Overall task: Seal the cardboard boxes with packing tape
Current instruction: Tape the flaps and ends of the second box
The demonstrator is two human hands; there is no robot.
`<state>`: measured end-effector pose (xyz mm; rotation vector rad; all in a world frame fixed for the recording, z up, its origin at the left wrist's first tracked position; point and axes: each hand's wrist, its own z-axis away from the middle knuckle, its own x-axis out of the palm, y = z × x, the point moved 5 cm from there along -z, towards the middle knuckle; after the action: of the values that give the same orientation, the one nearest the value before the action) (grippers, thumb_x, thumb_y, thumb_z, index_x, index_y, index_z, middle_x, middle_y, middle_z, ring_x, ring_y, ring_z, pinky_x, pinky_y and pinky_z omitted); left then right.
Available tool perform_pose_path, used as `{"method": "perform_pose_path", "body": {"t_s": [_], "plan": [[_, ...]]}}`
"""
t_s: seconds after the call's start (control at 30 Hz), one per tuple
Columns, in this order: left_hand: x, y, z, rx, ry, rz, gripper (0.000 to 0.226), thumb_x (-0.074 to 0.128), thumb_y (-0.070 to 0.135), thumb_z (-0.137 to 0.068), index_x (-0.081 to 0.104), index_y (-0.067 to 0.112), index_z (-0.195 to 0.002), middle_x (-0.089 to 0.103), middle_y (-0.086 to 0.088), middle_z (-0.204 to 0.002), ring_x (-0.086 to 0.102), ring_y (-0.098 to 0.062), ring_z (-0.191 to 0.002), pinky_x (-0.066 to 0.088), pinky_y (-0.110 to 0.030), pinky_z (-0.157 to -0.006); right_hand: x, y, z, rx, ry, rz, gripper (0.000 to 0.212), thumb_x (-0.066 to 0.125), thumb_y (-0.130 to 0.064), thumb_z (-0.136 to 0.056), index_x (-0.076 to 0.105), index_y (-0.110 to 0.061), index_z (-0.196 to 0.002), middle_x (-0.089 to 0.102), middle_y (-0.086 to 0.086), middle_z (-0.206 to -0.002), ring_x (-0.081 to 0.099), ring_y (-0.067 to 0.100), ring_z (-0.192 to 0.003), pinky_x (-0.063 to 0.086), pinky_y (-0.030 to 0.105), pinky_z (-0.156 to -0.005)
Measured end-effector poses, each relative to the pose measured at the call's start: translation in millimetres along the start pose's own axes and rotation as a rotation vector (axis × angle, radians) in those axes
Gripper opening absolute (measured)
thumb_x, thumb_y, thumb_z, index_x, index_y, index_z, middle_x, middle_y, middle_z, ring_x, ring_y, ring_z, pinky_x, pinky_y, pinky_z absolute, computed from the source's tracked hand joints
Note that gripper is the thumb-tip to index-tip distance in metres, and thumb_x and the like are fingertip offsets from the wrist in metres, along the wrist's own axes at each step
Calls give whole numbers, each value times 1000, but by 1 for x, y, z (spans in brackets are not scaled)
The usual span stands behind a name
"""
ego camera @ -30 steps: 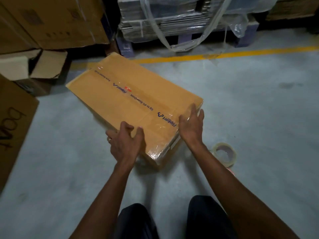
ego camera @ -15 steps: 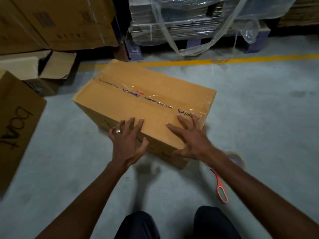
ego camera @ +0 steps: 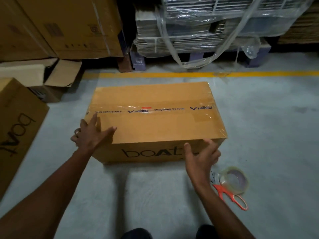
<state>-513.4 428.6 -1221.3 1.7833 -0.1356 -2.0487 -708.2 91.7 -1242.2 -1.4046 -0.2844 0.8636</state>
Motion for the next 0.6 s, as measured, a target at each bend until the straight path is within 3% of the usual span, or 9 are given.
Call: {"method": "perform_pose_path", "body": {"t_s": [0.07,0.1,0.17,0.2,0.33,0.43,0.53,0.6], "plan": [[-5,-5,-6,-32,8,-28,114,77,77,-66,27,32,-159,36,-25,-155,34,-55,-139,23,-68,-111,37,0,19,225,-182,-165,103,80,-44,-83,11,-25,-156,19,9,-162,33,31,-145,42,37,-104],[-7,-6,-6,-65,2,-40,119,78,79,-61,29,31,-158,40,-26,-152,36,-55,-138,25,-68,-111,53,-5,23,311,-267,-197,119,78,-51,-83,-7,-23,-160,9,9,-168,23,32,-152,39,38,-112],[-9,-5,2,-107,-11,-43,118,77,83,-54,37,31,-153,42,-28,-146,37,-55,-136,28,-66,-111,75,-15,24,332,-334,-136,137,77,-59,-80,-31,-19,-155,-12,12,-169,4,32,-157,35,44,-118],[-8,-6,10,-119,-9,-29,116,76,84,-53,41,31,-150,42,-28,-144,38,-54,-135,28,-64,-111,81,-18,20,284,-325,-88,139,78,-57,-81,-34,-18,-153,-16,15,-169,6,34,-156,36,42,-116],[12,11,72,-86,-10,13,104,70,86,-62,44,28,-143,46,-19,-136,51,-46,-126,35,-55,-108,78,-14,-15,49,-244,48,118,73,-46,-91,-19,-17,-160,-9,5,-171,18,29,-154,27,26,-110],[29,28,115,-3,-9,69,73,67,78,-77,53,29,-129,59,-5,-123,63,-34,-112,49,-44,-94,59,-12,-64,-14,-265,103,96,65,-44,-97,1,-21,-164,12,3,-171,23,26,-154,23,35,-122],[14,28,104,5,135,216,36,69,61,-85,68,29,-101,70,1,-103,66,-32,-103,52,-39,-85,40,-19,-87,-41,-309,124,86,65,-49,-95,18,-25,-163,36,1,-163,38,24,-147,32,37,-119],[-3,19,72,20,235,336,31,71,46,-89,68,28,-114,62,-8,-121,58,-36,-117,47,-43,-93,37,-25,-75,-46,-297,136,82,67,-55,-92,29,-24,-158,49,4,-153,48,28,-139,39,35,-111]]}}
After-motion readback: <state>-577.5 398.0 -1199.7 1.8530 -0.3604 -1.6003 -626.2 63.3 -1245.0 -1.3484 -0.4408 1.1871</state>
